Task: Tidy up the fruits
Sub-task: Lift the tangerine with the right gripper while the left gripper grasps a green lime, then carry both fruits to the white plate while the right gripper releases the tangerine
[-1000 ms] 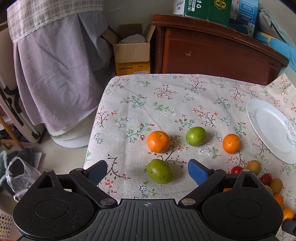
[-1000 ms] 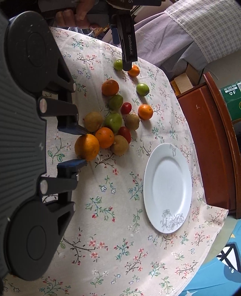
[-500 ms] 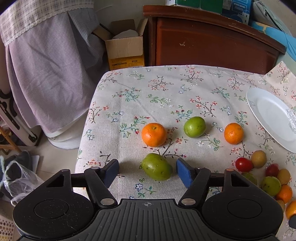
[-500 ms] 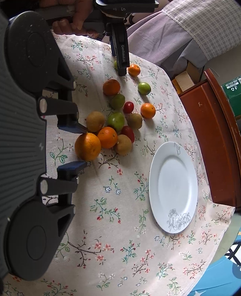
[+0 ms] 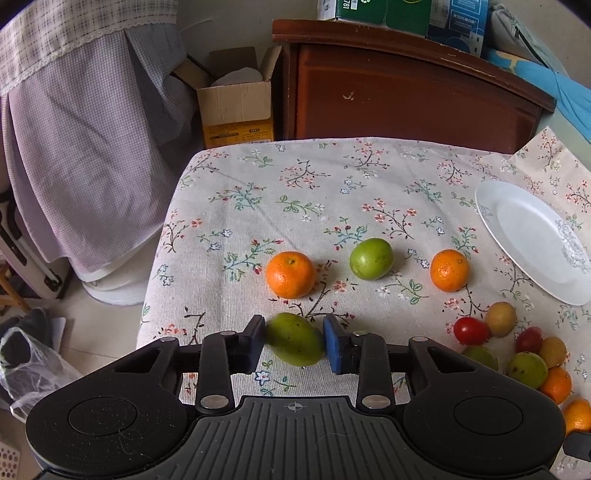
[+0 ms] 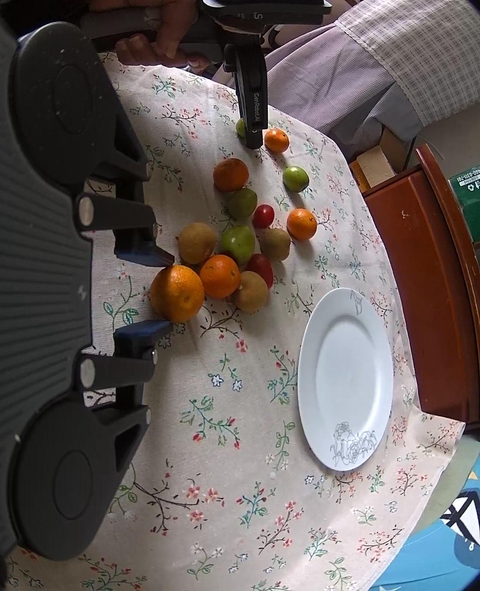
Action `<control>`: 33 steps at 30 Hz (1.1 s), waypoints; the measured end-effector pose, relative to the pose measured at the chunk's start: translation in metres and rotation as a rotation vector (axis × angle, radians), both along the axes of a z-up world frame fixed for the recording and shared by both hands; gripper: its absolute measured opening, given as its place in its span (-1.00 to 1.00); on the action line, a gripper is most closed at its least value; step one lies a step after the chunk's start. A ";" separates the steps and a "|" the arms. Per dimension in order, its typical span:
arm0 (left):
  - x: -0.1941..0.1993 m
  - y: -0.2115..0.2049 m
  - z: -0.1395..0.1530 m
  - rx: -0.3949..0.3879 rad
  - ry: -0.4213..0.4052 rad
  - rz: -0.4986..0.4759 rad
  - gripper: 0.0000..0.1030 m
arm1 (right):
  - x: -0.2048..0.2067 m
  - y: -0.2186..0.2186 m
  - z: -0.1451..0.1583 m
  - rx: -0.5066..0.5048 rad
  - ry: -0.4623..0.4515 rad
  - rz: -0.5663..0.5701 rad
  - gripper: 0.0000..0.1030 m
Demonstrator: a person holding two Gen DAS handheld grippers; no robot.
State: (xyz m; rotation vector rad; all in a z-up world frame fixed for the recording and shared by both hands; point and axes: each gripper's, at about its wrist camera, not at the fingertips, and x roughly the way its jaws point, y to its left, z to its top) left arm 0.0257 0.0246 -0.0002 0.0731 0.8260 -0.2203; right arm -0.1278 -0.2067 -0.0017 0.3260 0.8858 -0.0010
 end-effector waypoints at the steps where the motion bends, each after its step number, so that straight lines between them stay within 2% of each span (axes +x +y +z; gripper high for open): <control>1: -0.002 -0.001 0.000 0.007 0.001 -0.005 -0.38 | 0.000 0.000 0.000 -0.001 -0.001 0.000 -0.39; 3: -0.007 -0.004 0.001 0.016 0.004 -0.015 -0.38 | 0.000 0.000 0.000 0.000 -0.005 0.000 -0.39; 6: -0.015 -0.005 0.004 -0.015 0.015 -0.031 -0.39 | 0.000 -0.001 0.000 -0.002 -0.010 -0.001 -0.39; 15: -0.051 -0.017 0.025 -0.042 -0.023 -0.085 -0.38 | -0.006 -0.009 0.000 0.000 -0.033 -0.016 -0.40; 19: -0.064 -0.023 0.036 -0.091 -0.030 -0.123 -0.39 | -0.010 -0.008 0.007 -0.019 -0.048 0.002 -0.40; 22: -0.068 -0.029 0.043 -0.114 -0.044 -0.143 -0.39 | -0.008 -0.007 0.014 0.006 -0.020 -0.004 -0.40; 24: -0.069 -0.031 0.047 -0.138 -0.041 -0.153 -0.39 | -0.006 -0.003 0.023 0.023 -0.047 0.028 -0.40; 26: -0.072 -0.036 0.051 -0.131 -0.055 -0.166 -0.39 | -0.004 0.003 0.030 -0.020 -0.072 0.075 -0.40; 29: -0.073 -0.037 0.054 -0.139 -0.052 -0.166 -0.39 | 0.004 -0.001 0.031 0.016 -0.067 0.116 -0.40; 33: -0.071 -0.042 0.061 -0.153 -0.047 -0.183 -0.39 | 0.014 -0.013 0.033 0.015 -0.079 0.127 -0.40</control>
